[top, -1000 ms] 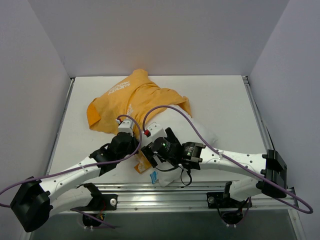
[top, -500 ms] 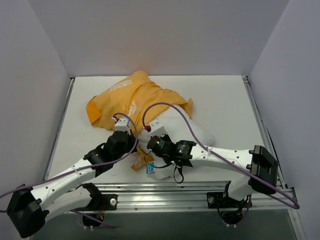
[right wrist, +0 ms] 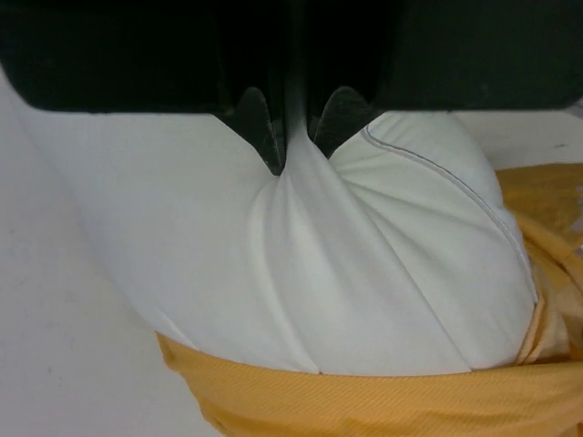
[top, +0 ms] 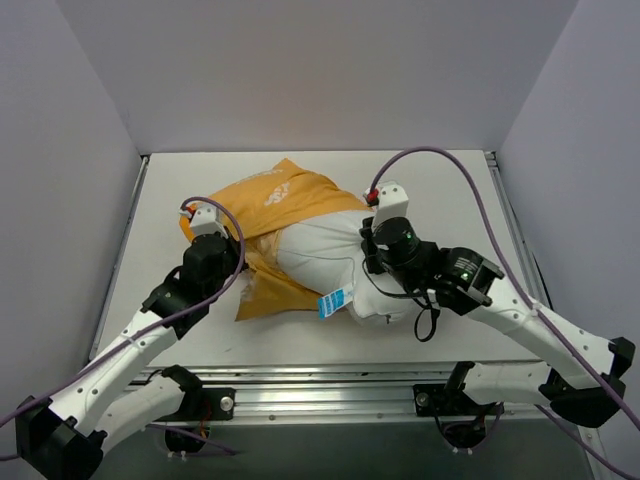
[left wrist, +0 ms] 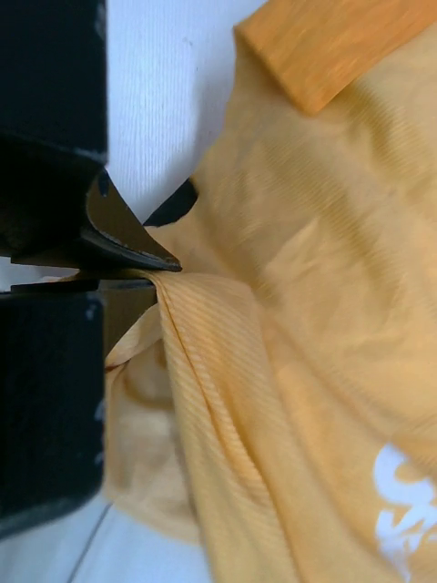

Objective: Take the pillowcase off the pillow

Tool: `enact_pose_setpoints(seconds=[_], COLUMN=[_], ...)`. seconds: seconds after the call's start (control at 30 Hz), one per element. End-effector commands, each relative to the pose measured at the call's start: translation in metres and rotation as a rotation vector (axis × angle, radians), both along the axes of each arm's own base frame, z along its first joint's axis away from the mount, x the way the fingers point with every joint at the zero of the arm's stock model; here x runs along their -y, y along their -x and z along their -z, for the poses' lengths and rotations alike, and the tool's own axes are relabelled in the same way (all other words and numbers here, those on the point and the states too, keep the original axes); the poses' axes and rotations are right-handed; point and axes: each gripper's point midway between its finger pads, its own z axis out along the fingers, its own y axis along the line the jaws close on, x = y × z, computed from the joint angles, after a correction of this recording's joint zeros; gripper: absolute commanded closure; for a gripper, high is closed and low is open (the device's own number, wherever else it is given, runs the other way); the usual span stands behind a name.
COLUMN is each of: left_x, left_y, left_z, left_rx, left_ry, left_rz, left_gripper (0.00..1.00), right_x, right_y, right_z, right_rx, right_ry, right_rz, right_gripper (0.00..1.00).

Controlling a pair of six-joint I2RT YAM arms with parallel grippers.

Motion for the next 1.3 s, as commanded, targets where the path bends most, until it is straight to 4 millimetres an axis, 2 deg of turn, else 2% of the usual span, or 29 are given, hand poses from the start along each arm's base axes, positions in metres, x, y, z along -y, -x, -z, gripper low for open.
enact_pose_setpoints(seconds=[0.0,0.07,0.1,0.13,0.23,0.33,0.5,0.6,0.63,0.7,0.73,0.77,0.8,0.83,0.9,0.93,0.97,1.03,1.07,1.17,1.2,1.27], left_x=[-0.058,-0.070,-0.075,-0.083,-0.097,-0.099,-0.085,-0.076,-0.072,-0.060,-0.058,-0.056,-0.053,-0.053,-0.051,-0.051,-0.050,-0.043,-0.040,-0.027,-0.022,-0.009], left_y=[-0.016,-0.019,-0.023,-0.024,-0.033,-0.045,-0.071,-0.079,-0.080,-0.078,-0.076,-0.071,-0.067,-0.062,-0.050,-0.044,-0.038,-0.028,-0.026,-0.021,-0.024,-0.030], left_z=[-0.010,-0.006,0.003,0.006,0.020,0.031,0.037,0.041,0.040,0.037,0.041,0.033,0.032,0.031,0.022,0.022,0.012,0.006,-0.004,-0.013,-0.025,-0.029], left_rx=[0.000,-0.030,-0.058,-0.071,-0.123,-0.157,-0.181,-0.201,-0.199,-0.203,-0.200,-0.180,-0.179,-0.182,-0.170,-0.184,-0.168,-0.182,-0.166,-0.176,-0.153,-0.147], left_ry=[-0.106,-0.101,-0.116,-0.127,-0.129,-0.125,-0.108,-0.095,-0.084,-0.045,-0.035,-0.013,0.001,0.004,0.017,0.007,0.015,0.002,0.009,-0.024,-0.029,-0.073], left_rz=[-0.256,-0.340,-0.377,-0.427,-0.532,-0.576,-0.550,-0.510,-0.491,-0.423,-0.403,-0.382,-0.356,-0.342,-0.296,-0.273,-0.250,-0.173,-0.143,-0.023,0.010,0.111], left_gripper=[0.87,0.89,0.89,0.89,0.90,0.90,0.90,0.89,0.87,0.83,0.77,0.75,0.72,0.70,0.63,0.56,0.46,0.33,0.21,0.13,0.11,0.11], right_x=[0.041,0.055,0.059,0.065,0.073,0.079,0.064,0.053,0.045,0.024,0.009,-0.004,-0.018,-0.031,-0.040,-0.045,-0.047,-0.050,-0.049,-0.040,-0.039,-0.026], right_y=[0.012,0.023,0.028,0.036,0.052,0.066,0.081,0.088,0.088,0.086,0.082,0.081,0.089,0.085,0.083,0.080,0.078,0.075,0.072,0.053,0.047,0.029], right_z=[-0.077,-0.102,-0.123,-0.136,-0.162,-0.169,-0.163,-0.162,-0.159,-0.134,-0.118,-0.094,-0.082,-0.072,-0.050,-0.040,-0.036,-0.029,-0.028,-0.016,-0.007,0.002], right_rx=[0.127,0.163,0.192,0.210,0.240,0.251,0.229,0.228,0.221,0.149,0.106,0.050,0.003,-0.023,-0.072,-0.096,-0.104,-0.119,-0.118,-0.108,-0.115,-0.115], right_ry=[-0.107,-0.160,-0.207,-0.240,-0.305,-0.334,-0.381,-0.414,-0.413,-0.376,-0.350,-0.316,-0.320,-0.320,-0.298,-0.271,-0.256,-0.224,-0.214,-0.162,-0.143,-0.121], right_rz=[0.045,0.037,0.030,0.005,-0.045,-0.091,-0.208,-0.279,-0.305,-0.358,-0.382,-0.411,-0.484,-0.500,-0.515,-0.515,-0.516,-0.523,-0.510,-0.417,-0.395,-0.305], right_gripper=[1.00,1.00,1.00,1.00,1.00,1.00,1.00,1.00,1.00,1.00,1.00,1.00,1.00,0.88,0.68,0.53,0.45,0.29,0.25,0.14,0.10,0.07])
